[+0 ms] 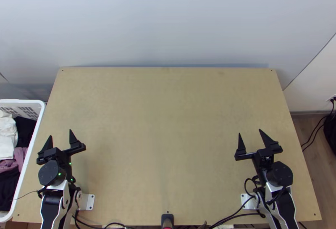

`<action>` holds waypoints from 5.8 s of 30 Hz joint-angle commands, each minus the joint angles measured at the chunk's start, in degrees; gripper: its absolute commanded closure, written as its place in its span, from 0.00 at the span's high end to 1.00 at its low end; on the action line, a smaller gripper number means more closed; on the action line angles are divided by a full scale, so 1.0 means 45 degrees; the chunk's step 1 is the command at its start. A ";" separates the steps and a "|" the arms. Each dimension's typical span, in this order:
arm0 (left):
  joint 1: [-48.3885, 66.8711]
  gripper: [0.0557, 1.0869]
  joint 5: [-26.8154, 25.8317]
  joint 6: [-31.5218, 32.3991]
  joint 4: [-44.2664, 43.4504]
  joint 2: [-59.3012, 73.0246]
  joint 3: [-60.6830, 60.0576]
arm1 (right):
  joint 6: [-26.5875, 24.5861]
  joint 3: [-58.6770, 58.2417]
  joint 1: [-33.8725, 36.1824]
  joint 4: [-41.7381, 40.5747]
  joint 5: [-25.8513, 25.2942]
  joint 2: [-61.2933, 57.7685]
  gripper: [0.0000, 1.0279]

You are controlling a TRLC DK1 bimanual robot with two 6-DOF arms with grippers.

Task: Fold the t-shirt

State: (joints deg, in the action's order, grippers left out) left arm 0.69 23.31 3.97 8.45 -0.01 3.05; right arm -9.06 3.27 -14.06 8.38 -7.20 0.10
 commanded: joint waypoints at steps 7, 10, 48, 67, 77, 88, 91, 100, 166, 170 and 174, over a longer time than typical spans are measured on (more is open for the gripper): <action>-0.0016 0.95 -0.0004 -0.0003 -0.0002 0.0002 0.0006 | 0.0002 -0.0003 0.0001 -0.0007 -0.0001 -0.0002 0.96; 0.0003 0.95 -0.0004 -0.0003 -0.0002 0.0002 0.0006 | 0.0002 -0.0003 0.0001 -0.0007 -0.0001 -0.0002 0.96; 0.0609 0.95 0.0718 0.1579 0.0486 0.0002 0.0065 | 0.1877 0.1286 -0.0956 -0.0183 -0.3400 0.0037 0.96; -0.0426 0.95 0.1207 0.1911 0.1111 0.0002 0.1451 | 0.1564 0.5114 -0.0175 0.0364 -0.3771 -0.3401 0.96; -0.3473 0.95 -0.0454 0.1521 0.0525 0.0784 0.2643 | 0.1935 0.5485 0.0020 0.0501 -0.4025 -0.4045 0.96; -0.6891 0.95 -0.0707 0.1853 -0.2463 0.5471 0.3990 | 0.2814 0.6539 0.0137 0.1458 -0.4122 -0.5002 0.96; -0.8493 0.95 -0.1196 0.2048 -0.2502 0.7932 0.5123 | 0.2814 0.6579 0.0196 0.1614 -0.4142 -0.5002 0.96; -1.2497 0.95 -0.3071 0.2068 -0.0041 1.5784 0.9596 | 0.3009 0.6969 0.0235 0.2004 -0.4357 -0.5256 0.96; -0.4587 0.04 -0.7895 0.4333 0.6951 1.4534 1.8541 | 0.3244 0.9391 -0.0253 0.4172 -0.5411 -0.6995 0.96; 0.0199 0.04 -0.6254 0.4958 0.7205 1.4397 1.8424 | 0.3244 0.9567 -0.0234 0.4387 -0.5489 -0.7034 0.96; 0.4242 0.04 -0.5004 0.5564 0.7009 1.5002 1.7819 | 0.3244 0.9918 -0.0136 0.4544 -0.5626 -0.7307 0.96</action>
State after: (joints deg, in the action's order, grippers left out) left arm -9.17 -6.31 25.54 40.01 68.38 85.73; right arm 5.56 46.00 -15.09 27.55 -31.77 -31.66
